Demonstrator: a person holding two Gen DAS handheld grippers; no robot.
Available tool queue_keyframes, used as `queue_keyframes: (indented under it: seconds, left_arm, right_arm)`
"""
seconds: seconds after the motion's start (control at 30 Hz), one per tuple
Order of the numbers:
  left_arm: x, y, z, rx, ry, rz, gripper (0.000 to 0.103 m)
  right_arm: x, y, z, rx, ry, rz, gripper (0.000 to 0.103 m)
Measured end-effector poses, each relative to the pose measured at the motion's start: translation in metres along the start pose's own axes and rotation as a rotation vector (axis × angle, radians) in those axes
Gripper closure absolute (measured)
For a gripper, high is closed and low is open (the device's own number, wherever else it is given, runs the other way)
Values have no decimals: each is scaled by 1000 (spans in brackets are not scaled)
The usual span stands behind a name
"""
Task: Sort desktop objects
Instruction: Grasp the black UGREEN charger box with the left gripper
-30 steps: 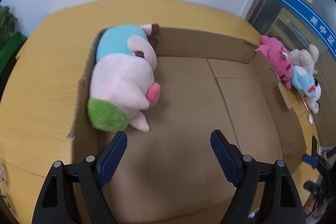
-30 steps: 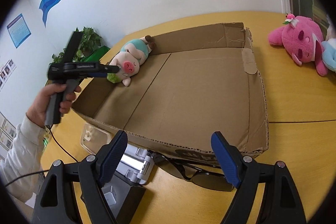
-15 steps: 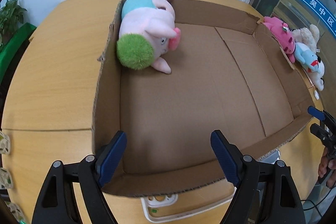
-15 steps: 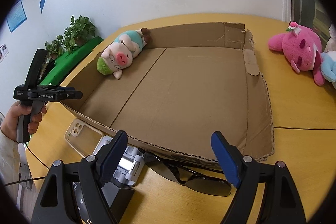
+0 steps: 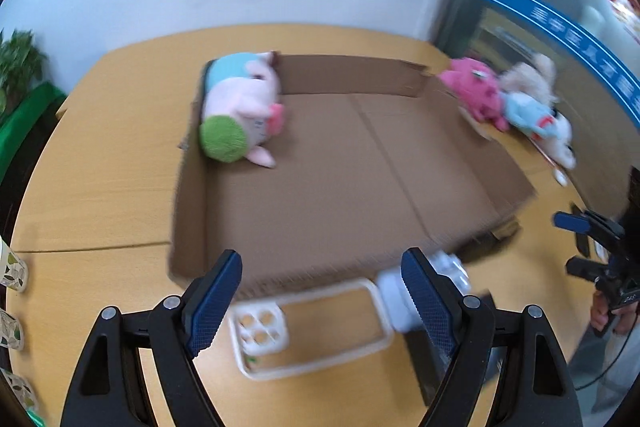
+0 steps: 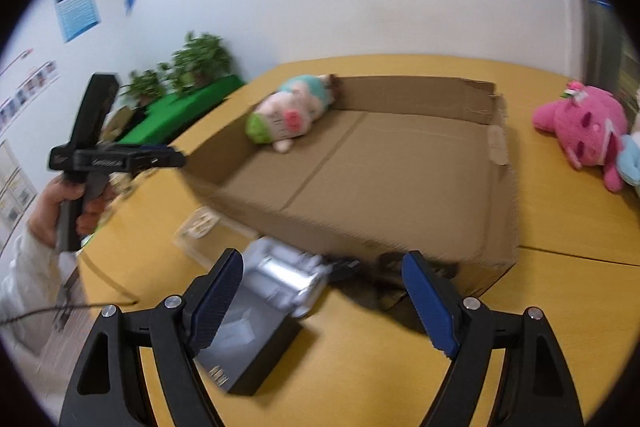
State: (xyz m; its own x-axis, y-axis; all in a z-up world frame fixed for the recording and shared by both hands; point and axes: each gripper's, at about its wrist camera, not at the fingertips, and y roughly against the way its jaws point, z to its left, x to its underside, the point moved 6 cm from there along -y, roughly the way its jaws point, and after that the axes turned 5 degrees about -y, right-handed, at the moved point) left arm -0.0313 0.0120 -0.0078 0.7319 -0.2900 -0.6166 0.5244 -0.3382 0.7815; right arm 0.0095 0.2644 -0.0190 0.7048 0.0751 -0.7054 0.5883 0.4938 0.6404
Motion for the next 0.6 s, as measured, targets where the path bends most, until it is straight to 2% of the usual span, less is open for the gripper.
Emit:
queue_keyframes:
  seconds: [0.1,0.2,0.27,0.3,0.4,0.43,0.53,0.6]
  left_arm:
    - [24,6,-24,62,-21,8,21]
    - [51,-3,-47,186,-5,36,21]
    - [70,-16,-62,273,-2,78,21]
    - [77,-21,-68,293,8,91,21]
    - [91,-36,-84,386,50,128,23]
    - [95,-40,-91,402,59,138,24]
    - [108,-52,-110,456,58,202,39]
    - [120,-56,-118,417,17,241,39]
  right_arm:
    - [32,0,30,-110,62,73,21]
    - [68,-15,54,-161,122,159,21]
    - [84,-28,61,-175,123,204,21]
    - [90,-34,65,-173,122,218,21]
    - [95,-47,67,-139,115,219,21]
    - [94,-51,67,-125,112,218,21]
    - [96,-63,71,-139,107,238,20]
    - [101,-63,80,-160,137,241,18]
